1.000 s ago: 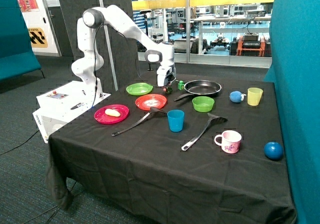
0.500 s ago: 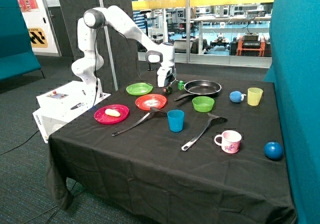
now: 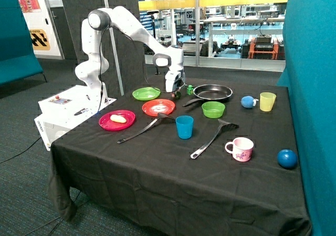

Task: Cook the vegetables

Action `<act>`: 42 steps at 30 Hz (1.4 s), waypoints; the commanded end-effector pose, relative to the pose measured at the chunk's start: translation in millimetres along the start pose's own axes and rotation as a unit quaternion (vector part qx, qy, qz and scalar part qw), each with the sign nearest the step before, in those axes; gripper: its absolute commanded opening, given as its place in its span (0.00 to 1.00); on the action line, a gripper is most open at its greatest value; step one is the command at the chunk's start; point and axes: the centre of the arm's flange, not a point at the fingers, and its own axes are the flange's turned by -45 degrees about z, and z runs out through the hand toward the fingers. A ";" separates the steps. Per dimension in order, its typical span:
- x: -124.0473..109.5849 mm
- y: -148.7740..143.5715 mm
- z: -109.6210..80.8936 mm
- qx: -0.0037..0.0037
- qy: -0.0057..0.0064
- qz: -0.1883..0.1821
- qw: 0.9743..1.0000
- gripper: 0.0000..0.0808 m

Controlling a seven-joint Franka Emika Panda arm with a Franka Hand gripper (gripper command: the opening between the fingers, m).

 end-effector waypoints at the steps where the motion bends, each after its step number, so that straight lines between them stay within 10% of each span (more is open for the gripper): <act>1: 5.1 4.1 1.9 0.001 0.001 0.003 1.000 0.60; 9: 4.5 5.4 2.8 0.001 0.001 0.003 1.000 0.03; 33: -3.4 2.3 3.3 0.001 0.001 -0.003 1.000 0.00; 42: -1.3 -9.5 -25.8 0.001 0.001 -0.052 0.999 0.00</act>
